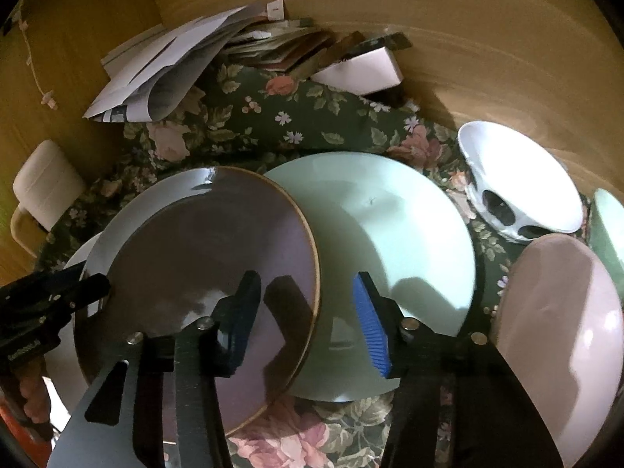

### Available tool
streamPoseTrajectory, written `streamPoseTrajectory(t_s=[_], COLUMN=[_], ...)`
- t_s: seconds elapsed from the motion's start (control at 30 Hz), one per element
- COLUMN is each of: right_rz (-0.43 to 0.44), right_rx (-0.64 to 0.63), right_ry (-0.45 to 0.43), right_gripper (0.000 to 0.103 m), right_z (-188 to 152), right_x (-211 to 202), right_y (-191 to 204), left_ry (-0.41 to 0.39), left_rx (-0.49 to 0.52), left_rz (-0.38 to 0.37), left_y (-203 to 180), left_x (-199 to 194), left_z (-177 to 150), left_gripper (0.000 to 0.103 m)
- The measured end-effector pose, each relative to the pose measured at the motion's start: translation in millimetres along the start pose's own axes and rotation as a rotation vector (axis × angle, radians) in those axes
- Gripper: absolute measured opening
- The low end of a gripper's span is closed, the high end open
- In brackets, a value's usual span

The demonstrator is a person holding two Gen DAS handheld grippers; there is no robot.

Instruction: Organize plates and bowls

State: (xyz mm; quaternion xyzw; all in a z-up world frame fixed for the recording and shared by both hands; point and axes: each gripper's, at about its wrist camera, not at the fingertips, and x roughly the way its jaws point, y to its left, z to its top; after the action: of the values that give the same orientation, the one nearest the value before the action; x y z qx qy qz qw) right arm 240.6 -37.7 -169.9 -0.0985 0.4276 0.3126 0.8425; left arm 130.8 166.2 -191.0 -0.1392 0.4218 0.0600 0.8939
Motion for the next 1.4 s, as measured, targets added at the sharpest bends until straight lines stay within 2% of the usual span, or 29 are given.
streamPoseTrajectory(t_s=[0.13, 0.3, 0.77, 1.4], right_rz=[0.045, 0.092, 0.081, 0.071], right_rx=[0.015, 0.036, 0.045, 0.102], right_ry=[0.016, 0.037, 0.014, -0.043], right_gripper=[0.034, 0.034, 0.033, 0.032], right_z=[1.1, 1.0, -8.9, -39.4], right_x=[5.2, 10.5, 1.5, -52.1], right_y=[-1.4, -1.9, -3.2, -12.3], left_ry=[0.011, 0.017, 0.021, -0.001], left_rx=[-0.006, -0.013, -0.018, 0.006], left_rz=[-0.013, -0.030, -0.016, -0.036], left_y=[1.3, 0.2, -6.2, -37.2], left_x=[2.6, 4.4, 1.5, -27.1], left_z=[1.0, 3.3, 4.6, -3.3], left_gripper=[0.033, 0.031, 0.031, 0.031])
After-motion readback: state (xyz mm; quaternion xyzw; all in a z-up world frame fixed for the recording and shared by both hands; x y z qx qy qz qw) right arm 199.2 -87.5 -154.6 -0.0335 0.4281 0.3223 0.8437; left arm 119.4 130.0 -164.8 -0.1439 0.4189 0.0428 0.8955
